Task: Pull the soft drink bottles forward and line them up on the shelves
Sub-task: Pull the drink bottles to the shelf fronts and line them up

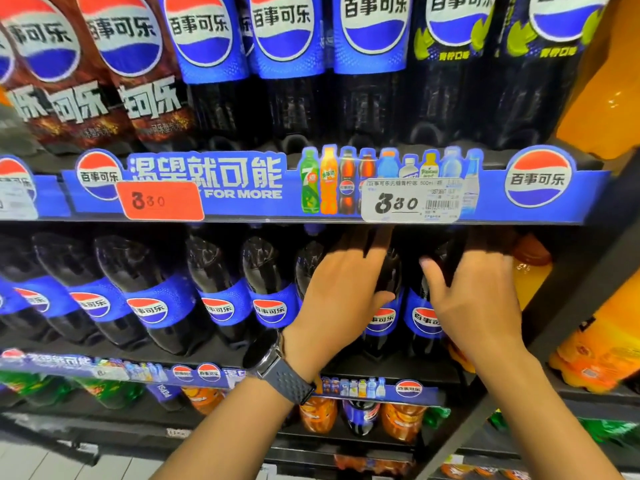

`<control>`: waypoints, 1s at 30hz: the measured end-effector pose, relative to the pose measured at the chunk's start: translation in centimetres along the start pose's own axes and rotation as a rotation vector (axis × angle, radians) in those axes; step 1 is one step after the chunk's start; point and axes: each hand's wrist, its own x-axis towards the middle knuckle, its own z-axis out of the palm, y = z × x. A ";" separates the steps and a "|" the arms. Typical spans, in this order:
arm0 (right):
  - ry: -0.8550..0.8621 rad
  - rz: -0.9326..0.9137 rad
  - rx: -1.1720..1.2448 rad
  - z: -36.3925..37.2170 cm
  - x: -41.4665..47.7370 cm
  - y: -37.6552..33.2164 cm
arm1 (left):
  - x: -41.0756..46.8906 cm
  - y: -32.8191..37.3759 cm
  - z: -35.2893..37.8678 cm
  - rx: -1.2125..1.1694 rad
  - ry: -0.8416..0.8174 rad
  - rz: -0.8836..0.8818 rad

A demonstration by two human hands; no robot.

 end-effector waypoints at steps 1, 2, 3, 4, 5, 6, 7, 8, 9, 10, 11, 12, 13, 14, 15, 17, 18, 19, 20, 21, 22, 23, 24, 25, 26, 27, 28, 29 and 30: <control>0.062 -0.027 -0.011 -0.1 -0.4 -0.3 | -0.7 -0.1 -0.3 -0.025 0.046 0.007; 0.139 -0.060 0.015 -0.4 -0.9 -0.8 | -1.4 -0.2 -0.5 -0.063 0.105 0.026; 0.202 -0.096 0.070 -0.6 -1.4 -1.5 | -2.3 -0.5 -0.6 -0.107 0.175 0.053; 0.230 -0.132 0.134 -0.5 -2.0 -2.1 | -3.2 -1.0 -0.7 -0.151 0.251 0.077; 0.224 -0.167 0.197 -0.4 -2.5 -2.7 | -4.2 -1.5 -0.7 -0.194 0.314 0.085; 0.192 -0.202 0.260 -0.1 -3.0 -3.4 | -5.2 -2.2 -0.6 -0.230 0.340 0.064; 0.143 -0.236 0.323 0.3 -3.5 -4.0 | -6.1 -2.9 -0.6 -0.262 0.328 0.021; 0.086 -0.261 0.388 0.8 -3.9 -4.7 | -6.9 -3.6 -0.6 -0.282 0.294 -0.034; 0.029 -0.275 0.447 1.4 -4.3 -5.5 | -7.8 -4.4 -0.6 -0.291 0.255 -0.095; -0.015 -0.284 0.488 1.9 -4.6 -6.2 | -8.5 -5.2 -0.5 -0.299 0.222 -0.151; -0.046 -0.300 0.517 2.6 -4.9 -7.0 | -9.3 -6.1 -0.5 -0.307 0.200 -0.209; -0.068 -0.320 0.537 3.2 -5.2 -7.8 | -10.1 -7.1 -0.6 -0.319 0.184 -0.267; -0.092 -0.340 0.555 3.8 -5.6 -8.4 | -11.0 -8.0 -0.7 -0.329 0.169 -0.324; -0.124 -0.354 0.575 4.5 -5.9 -9.1 | -11.8 -9.0 -0.7 -0.335 0.152 -0.378; -0.162 -0.359 0.595 5.1 -6.2 -9.8 | -12.7 -10.0 -0.7 -0.335 0.132 -0.426; -0.232 -0.341 0.629 6.0 -6.6 -11.2 | -14.3 -11.9 -0.7 -0.331 0.085 -0.500; -0.247 -0.327 0.636 6.5 -6.8 -11.9 | -15.1 -13.0 -0.7 -0.331 0.064 -0.531; -0.250 -0.318 0.633 6.9 -7.0 -12.6 | -15.8 -13.9 -0.8 -0.337 0.047 -0.561; -0.249 -0.312 0.626 7.3 -7.2 -13.4 | -16.4 -14.9 -0.9 -0.341 0.041 -0.590; -0.256 -0.307 0.619 7.7 -7.4 -14.3 | -17.0 -16.0 -1.1 -0.345 0.042 -0.620; -0.272 -0.307 0.609 8.0 -7.6 -15.1 | -17.5 -16.9 -1.2 -0.348 0.042 -0.647; -0.296 -0.313 0.590 8.4 -7.9 -16.1 | -18.1 -18.0 -1.5 -0.348 0.035 -0.671; -0.326 -0.320 0.561 8.8 -8.3 -17.3 | -18.8 -19.2 -1.7 -0.351 0.011 -0.693; -0.363 -0.325 0.532 9.4 -8.8 -18.5 | -19.5 -20.6 -2.0 -0.355 -0.028 -0.708; -0.410 -0.337 0.514 9.9 -9.3 -19.9 | -20.2 -22.0 -2.2 -0.356 -0.079 -0.710; -0.467 -0.366 0.507 10.5 -9.8 -21.0 | -20.9 -23.2 -2.4 -0.349 -0.135 -0.703; -0.537 -0.407 0.499 11.3 -10.4 -22.4 | -21.7 -24.7 -2.7 -0.340 -0.181 -0.698; -0.618 -0.438 0.483 12.1 -11.1 -23.9 | -22.6 -26.1 -3.0 -0.337 -0.217 -0.702; -0.702 -0.457 0.467 12.9 -11.8 -25.4 | -23.6 -27.6 -3.3 -0.346 -0.243 -0.713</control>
